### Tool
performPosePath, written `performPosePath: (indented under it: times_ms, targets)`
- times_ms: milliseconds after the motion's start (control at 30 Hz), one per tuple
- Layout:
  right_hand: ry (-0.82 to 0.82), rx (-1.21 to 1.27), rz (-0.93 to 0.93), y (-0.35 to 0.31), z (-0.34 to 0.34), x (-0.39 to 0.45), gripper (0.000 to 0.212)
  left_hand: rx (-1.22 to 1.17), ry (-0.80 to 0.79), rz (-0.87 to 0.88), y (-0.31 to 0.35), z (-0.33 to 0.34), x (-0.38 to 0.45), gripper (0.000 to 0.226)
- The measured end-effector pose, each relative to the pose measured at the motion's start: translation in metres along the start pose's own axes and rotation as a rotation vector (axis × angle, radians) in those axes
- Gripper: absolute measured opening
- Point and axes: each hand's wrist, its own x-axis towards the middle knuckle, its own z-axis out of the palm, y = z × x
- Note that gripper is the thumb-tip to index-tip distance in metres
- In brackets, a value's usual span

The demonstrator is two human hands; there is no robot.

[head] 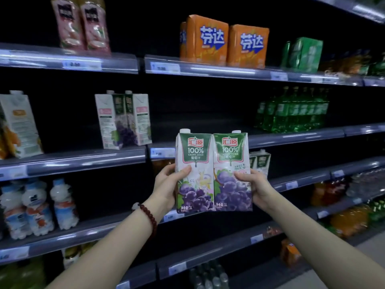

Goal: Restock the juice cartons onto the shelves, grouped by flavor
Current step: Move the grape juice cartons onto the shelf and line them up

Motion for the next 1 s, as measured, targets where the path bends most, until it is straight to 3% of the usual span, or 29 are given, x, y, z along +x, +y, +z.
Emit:
performPosePath:
  times_ms: [100,400,700,1000]
  targets:
    - [0.031,0.004,-0.011,-0.003,-0.044,-0.007,0.088,-0.021,-0.006,-0.038,-0.024,0.034,-0.004,0.061]
    - [0.068,0.003,0.040,-0.017,-0.149,-0.019,0.059,-0.004,-0.035,-0.119,-0.082,0.127,0.006,0.058]
    - [0.129,0.044,0.018,-0.017,-0.237,0.014,0.062,0.042,-0.102,-0.114,-0.128,0.197,0.055,0.065]
    - [0.095,0.015,0.052,-0.013,-0.328,0.094,0.058,-0.002,-0.040,-0.113,-0.199,0.255,0.129,0.062]
